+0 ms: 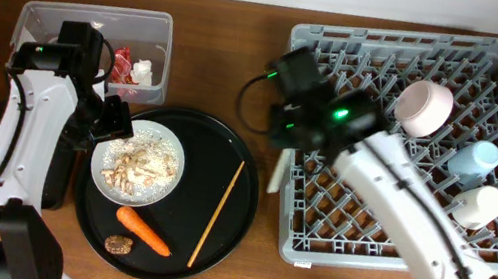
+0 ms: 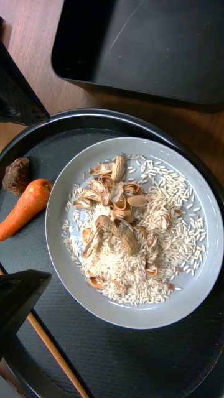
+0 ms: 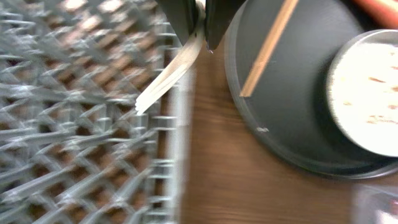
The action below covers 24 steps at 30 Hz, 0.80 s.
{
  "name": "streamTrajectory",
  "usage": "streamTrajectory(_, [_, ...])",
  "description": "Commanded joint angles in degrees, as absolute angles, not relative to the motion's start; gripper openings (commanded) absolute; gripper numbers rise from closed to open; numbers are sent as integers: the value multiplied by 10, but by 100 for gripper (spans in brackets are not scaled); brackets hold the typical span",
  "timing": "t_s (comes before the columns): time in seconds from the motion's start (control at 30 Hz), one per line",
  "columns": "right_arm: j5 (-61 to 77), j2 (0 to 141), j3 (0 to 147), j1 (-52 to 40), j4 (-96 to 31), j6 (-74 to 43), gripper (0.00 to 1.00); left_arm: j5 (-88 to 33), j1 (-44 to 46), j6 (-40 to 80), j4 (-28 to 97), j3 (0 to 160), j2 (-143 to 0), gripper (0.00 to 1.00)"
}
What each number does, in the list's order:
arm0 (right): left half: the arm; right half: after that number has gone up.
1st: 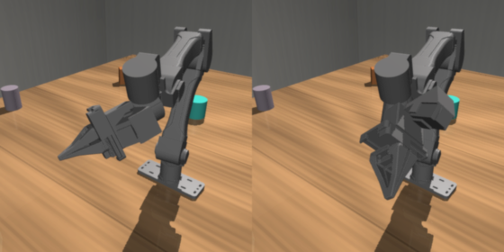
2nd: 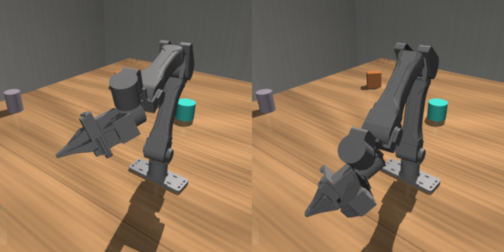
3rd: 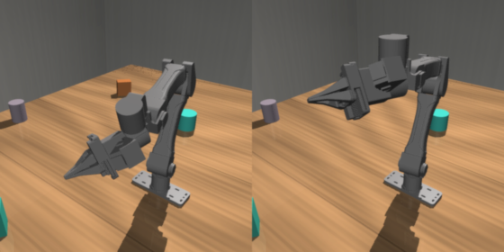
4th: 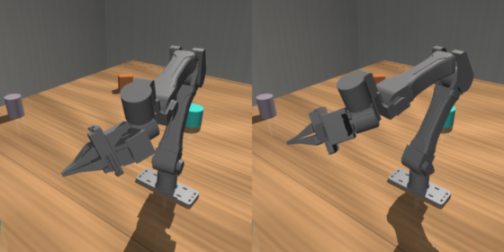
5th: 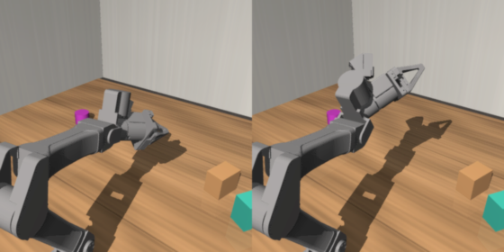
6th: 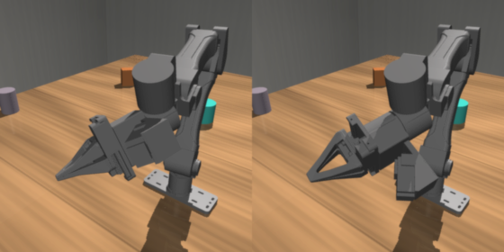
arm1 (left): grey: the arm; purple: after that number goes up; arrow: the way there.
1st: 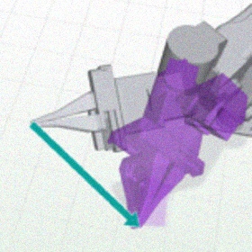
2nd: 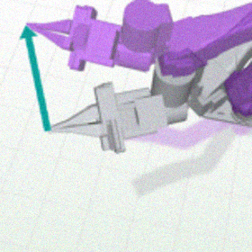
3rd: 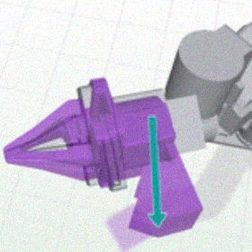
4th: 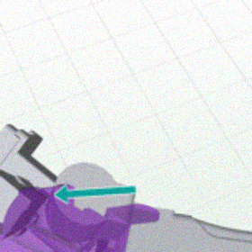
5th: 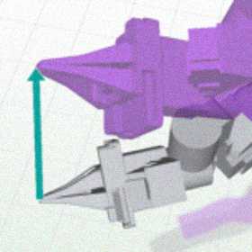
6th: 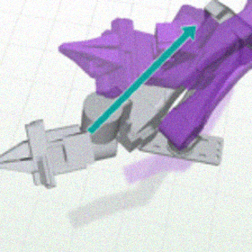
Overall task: Sort waste into correct bins and load items into the dishwasher rack
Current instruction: 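Carry the fork into the rack's left side and release it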
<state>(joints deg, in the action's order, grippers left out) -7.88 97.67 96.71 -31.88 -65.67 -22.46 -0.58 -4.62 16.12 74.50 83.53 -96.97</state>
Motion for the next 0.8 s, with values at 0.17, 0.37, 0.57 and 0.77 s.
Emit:
streamTrajectory(0.17, [-17, 1034, 938, -220, -658, 16, 4, 1, -47, 167, 746, 838, -954, 73])
streamTrajectory(0.37, [13, 1064, 922, -226, -636, 17, 4, 1, -46, 167, 746, 838, -954, 73])
streamTrajectory(0.57, [28, 1094, 921, -229, -641, 15, 46, 1, -47, 167, 748, 838, -954, 73])
streamTrajectory(0.77, [44, 1063, 931, -229, -664, -57, 53, 11, -46, 167, 749, 838, -954, 73])
